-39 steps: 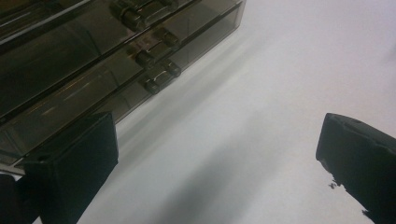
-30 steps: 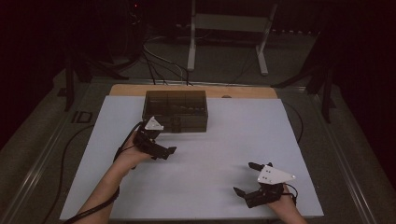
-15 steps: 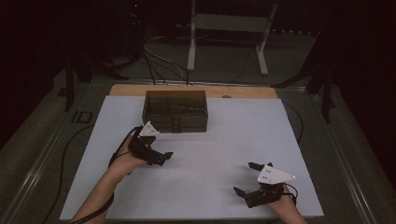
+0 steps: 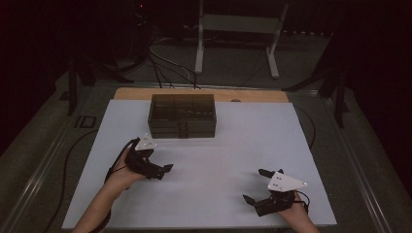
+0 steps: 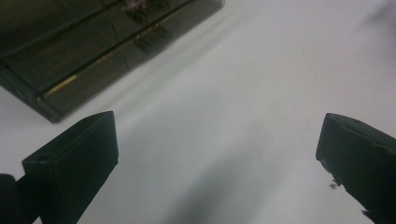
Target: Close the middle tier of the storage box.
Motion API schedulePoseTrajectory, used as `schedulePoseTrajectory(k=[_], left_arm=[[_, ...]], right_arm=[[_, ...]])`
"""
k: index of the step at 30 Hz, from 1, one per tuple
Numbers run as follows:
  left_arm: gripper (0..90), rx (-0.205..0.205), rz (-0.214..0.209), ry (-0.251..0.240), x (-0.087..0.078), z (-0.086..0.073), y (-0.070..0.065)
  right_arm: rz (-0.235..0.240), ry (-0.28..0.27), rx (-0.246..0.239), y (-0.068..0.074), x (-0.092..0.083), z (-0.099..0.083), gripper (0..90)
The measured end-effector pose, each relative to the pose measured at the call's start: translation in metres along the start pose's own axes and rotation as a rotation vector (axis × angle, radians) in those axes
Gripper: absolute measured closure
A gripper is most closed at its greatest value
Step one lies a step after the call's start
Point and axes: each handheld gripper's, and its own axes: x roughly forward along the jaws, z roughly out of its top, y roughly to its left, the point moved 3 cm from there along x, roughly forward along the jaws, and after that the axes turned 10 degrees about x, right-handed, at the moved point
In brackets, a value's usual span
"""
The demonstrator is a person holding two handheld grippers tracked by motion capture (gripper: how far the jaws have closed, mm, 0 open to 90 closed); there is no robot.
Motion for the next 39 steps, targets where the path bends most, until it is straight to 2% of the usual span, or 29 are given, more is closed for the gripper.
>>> schedulePoseTrajectory(k=[5,9,19,30,35,39], left_arm=[[0.0,-0.016,0.008,0.011,-0.002,-0.012,0.0],[0.0,-0.033,0.006,-0.005,-0.004,-0.02,-0.001],[0.0,-0.047,-0.003,-0.015,-0.006,-0.037,-0.01],[0.0,-0.017,-0.045,-0.018,-0.009,-0.054,-0.031],[0.0,-0.012,-0.051,-0.03,-0.015,-0.061,-0.038],[0.0,0.008,-0.027,-0.009,-0.017,-0.068,-0.044]], right_arm=[[0.002,0.004,0.004,0.0,0.0,0.0,0.4],[0.002,0.003,0.0,0.0,0.001,0.0,0.3],[0.003,0.006,-0.001,0.0,0.001,-0.001,0.3],[0.004,0.005,0.001,0.0,0.001,0.0,0.4],[0.004,0.005,0.001,0.0,0.001,0.0,0.3],[0.003,0.005,0.001,0.0,0.001,-0.001,0.3]])
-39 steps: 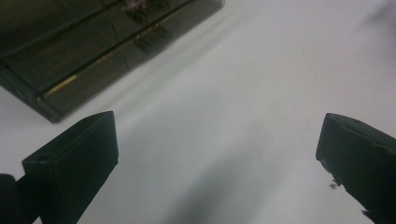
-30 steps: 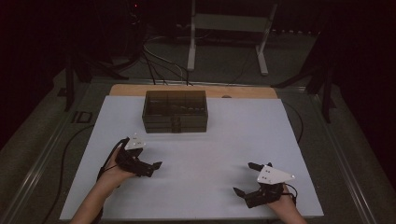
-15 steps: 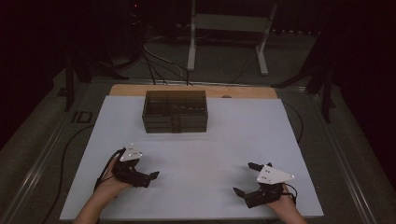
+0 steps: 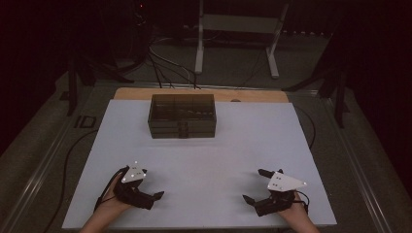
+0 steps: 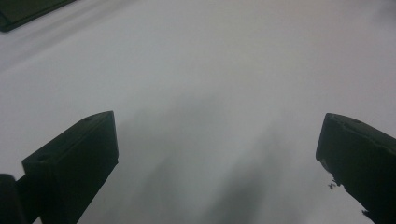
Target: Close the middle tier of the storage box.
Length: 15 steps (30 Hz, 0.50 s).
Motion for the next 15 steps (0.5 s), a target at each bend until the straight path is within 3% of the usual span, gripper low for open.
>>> schedulePoseTrajectory(k=[3,15], left_arm=[[0.0,0.011,0.014,0.013,-0.003,-0.004,-0.003],[0.0,-0.009,0.049,0.022,-0.018,-0.021,-0.002]], right_arm=[[0.0,0.0,-0.001,0.0,0.0,0.0,0.3],[0.0,0.004,-0.003,0.0,0.0,0.0,0.3]])
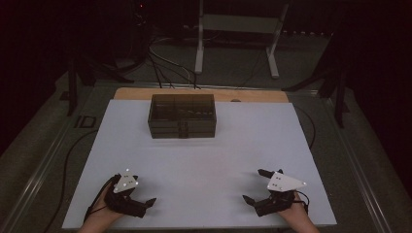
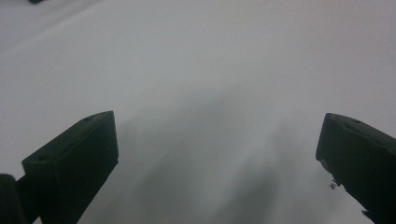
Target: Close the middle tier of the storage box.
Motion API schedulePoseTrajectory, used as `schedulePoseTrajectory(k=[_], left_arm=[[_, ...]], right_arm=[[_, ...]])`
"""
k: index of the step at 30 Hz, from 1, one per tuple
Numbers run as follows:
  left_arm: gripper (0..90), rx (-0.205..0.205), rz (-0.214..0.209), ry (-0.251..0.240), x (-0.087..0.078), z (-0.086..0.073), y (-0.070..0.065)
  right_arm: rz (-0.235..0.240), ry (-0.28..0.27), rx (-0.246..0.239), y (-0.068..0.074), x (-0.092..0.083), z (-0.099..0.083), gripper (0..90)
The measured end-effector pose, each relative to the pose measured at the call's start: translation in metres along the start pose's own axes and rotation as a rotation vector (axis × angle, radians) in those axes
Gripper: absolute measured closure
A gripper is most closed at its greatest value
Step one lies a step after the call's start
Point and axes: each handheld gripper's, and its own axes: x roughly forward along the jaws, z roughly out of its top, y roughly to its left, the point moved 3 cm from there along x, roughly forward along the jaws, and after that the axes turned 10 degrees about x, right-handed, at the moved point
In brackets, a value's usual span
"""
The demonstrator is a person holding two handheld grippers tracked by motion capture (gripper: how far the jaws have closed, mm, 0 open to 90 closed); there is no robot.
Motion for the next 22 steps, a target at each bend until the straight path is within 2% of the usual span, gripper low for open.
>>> schedulePoseTrajectory(k=[6,22], left_arm=[[0.0,-0.031,0.003,-0.006,-0.002,-0.006,0.007],[0.0,-0.049,0.008,-0.041,-0.002,-0.008,0.012]], right_arm=[[0.001,0.002,-0.002,0.0,0.0,0.0,0.4],[0.004,0.008,-0.014,0.001,0.001,0.0,0.3]])
